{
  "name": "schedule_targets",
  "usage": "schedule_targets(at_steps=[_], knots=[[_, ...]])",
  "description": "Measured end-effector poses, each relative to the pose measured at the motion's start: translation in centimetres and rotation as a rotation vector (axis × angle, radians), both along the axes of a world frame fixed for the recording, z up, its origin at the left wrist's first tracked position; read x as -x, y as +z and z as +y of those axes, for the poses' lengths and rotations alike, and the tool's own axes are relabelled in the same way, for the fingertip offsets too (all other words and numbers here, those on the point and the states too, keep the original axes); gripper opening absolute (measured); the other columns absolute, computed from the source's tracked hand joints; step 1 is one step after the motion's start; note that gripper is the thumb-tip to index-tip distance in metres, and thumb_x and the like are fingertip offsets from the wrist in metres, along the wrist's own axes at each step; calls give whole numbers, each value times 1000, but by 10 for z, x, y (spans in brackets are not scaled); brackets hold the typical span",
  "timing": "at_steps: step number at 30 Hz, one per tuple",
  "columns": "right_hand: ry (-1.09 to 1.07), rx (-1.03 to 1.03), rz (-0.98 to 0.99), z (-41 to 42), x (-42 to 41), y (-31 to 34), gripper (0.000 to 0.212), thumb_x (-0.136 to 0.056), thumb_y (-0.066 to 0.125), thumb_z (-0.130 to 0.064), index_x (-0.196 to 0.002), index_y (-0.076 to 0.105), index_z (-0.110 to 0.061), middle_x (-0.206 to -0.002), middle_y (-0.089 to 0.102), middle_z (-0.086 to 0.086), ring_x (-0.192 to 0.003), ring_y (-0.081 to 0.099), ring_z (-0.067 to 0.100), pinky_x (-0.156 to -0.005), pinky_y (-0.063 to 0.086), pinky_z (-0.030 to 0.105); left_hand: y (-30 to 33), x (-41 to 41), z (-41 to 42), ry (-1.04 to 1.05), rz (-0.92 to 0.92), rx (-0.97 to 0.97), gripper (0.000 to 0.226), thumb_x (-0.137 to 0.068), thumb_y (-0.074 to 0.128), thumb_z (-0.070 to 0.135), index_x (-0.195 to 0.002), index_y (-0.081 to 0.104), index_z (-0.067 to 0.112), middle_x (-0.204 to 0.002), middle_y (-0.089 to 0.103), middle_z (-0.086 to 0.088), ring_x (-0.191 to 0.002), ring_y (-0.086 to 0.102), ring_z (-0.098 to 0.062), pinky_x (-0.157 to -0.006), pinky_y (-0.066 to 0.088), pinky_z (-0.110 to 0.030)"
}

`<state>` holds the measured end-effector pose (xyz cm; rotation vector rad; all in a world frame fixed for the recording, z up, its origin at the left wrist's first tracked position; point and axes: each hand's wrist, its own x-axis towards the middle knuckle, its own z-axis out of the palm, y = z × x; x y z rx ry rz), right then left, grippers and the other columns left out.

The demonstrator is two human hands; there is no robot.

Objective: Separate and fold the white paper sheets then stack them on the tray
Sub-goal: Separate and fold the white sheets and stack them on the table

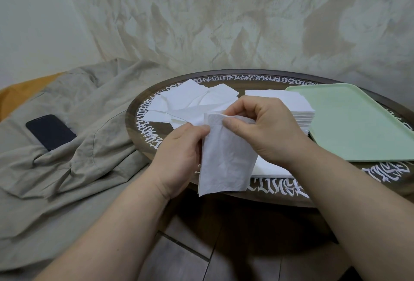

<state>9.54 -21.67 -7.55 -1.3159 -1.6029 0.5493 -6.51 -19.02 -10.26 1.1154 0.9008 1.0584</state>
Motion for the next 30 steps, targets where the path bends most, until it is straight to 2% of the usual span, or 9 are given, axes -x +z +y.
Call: schedule_targets(at_steps=[4,6,8,14,18,22,24,27,30], knots=[[-3,-6,5,0,1,0,21,-84,71,-12,-72,65,-29,-73,68,-11,-69,58,-1,-68,44,15,0,0,-2,-12,24,-33,23,-50,71,39,-58,63,19,-75,56,-13,-80,51,-29,-77,38,-46],[-9,-14,-1,0,0,-1,21,-84,71,-12,-72,65,-29,-74,68,-10,-70,59,0,-68,45,16,-2,0,-1,-74,74,-78,41,-54,71,40,-84,73,11,-89,72,-15,-92,66,-38,-88,48,-54],[-26,-28,-34,1,1,-2,21,-83,71,-13,-72,65,-29,-74,67,-12,-71,58,0,-69,45,17,-4,1,0,-128,133,-101,61,-60,69,43,-107,68,4,-106,73,-18,-106,66,-39,-99,47,-61],[-99,-165,-243,4,1,-1,13,-80,73,-17,-90,70,-23,-87,53,-13,-79,50,3,-71,35,7,-7,5,4,-134,205,-128,38,-73,65,37,-96,73,7,-100,74,-17,-92,68,-31,-83,48,-45],[-73,-194,-325,3,3,-2,6,-78,73,-25,-79,67,-22,-81,55,-14,-87,49,14,-73,33,9,-6,7,5,-95,189,-121,56,-65,66,45,-100,69,1,-103,70,-26,-97,66,-40,-80,45,-45],[-15,-69,-301,1,2,1,14,-81,73,-18,-77,63,-27,-74,56,-23,-75,49,1,-67,34,10,-2,8,5,-86,79,-96,42,-77,61,23,-111,66,-1,-111,69,-25,-112,63,-41,-98,47,-52],[29,-17,-261,0,2,0,16,-82,72,-16,-76,63,-28,-72,60,-20,-72,54,-1,-66,37,11,0,8,6,-53,34,-85,44,-82,63,30,-113,65,0,-116,67,-25,-116,61,-42,-105,44,-56],[67,21,-241,-2,3,-1,20,-83,70,-15,-73,61,-30,-72,63,-17,-73,57,3,-70,44,21,3,9,8,27,40,-112,29,-98,55,32,-95,74,12,-105,73,-19,-102,68,-36,-93,50,-50],[78,0,-171,-3,1,0,20,-84,69,-12,-73,62,-27,-72,65,-15,-71,58,0,-67,44,17,3,11,13,102,106,-191,23,-88,62,29,-71,76,23,-82,73,-9,-77,64,-25,-74,49,-40]])
